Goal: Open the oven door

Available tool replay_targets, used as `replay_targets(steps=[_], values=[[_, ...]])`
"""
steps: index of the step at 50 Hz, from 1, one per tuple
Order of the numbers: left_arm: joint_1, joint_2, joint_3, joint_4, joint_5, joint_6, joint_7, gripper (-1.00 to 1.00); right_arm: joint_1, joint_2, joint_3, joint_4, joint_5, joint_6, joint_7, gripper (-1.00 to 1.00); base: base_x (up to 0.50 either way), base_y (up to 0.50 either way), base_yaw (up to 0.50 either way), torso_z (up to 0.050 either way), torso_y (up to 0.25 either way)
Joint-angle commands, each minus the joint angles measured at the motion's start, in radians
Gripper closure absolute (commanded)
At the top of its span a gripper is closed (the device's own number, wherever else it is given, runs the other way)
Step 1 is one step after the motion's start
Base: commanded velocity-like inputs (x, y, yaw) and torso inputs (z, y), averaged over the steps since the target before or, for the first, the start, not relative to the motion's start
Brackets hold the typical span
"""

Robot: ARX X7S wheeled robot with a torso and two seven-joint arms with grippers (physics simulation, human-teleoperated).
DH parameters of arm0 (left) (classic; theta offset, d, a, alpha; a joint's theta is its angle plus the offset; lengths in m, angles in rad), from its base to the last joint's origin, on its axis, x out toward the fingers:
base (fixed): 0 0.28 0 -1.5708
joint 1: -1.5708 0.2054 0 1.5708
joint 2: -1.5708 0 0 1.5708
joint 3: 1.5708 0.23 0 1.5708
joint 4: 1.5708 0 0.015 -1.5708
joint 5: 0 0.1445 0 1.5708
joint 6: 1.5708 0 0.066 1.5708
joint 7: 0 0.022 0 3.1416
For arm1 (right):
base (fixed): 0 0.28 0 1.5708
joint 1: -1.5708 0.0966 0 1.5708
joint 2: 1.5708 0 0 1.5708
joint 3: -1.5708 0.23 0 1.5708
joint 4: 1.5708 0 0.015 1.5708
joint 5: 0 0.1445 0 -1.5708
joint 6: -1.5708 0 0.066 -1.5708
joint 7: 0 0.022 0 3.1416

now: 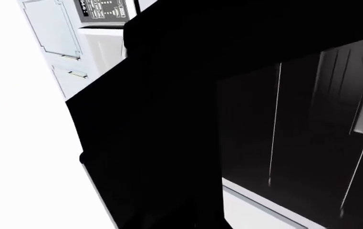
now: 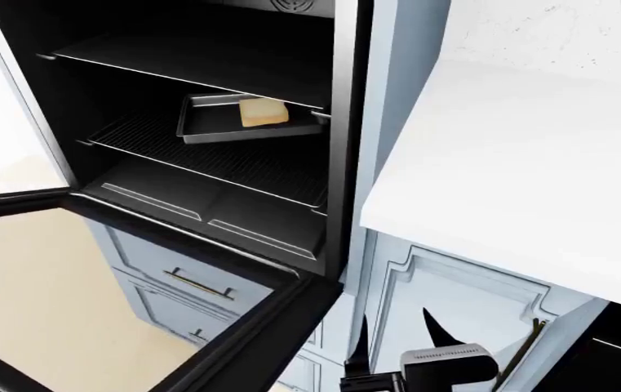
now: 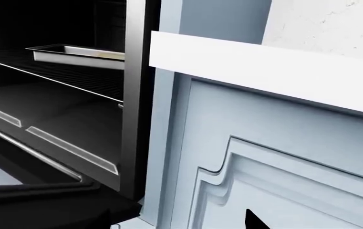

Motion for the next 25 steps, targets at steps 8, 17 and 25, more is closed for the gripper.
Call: replay_targets(steps=[8,17,25], values=[[-0.026,0.052,-0.074,-0.194,-0.043,0.104,0.017,1.0,0.001,0.001,-0.005,0.001,-0.004,-0.002,0.004,-1.0,0.01,0.01,0.0,-0.003,0.0],[-0.026,0.085,-0.115,-0.252,-0.009,0.154,0.015,1.0,0.0,0.003,-0.008,-0.006,-0.005,0.004,0.008,-1.0,0.01,0.01,0.0,0.0,0.0],[-0.023,0.106,-0.15,-0.281,0.012,0.18,0.021,1.0,0.003,0.002,-0.009,0.003,-0.006,-0.003,0.007,-1.0,0.01,0.01,0.0,-0.003,0.0]])
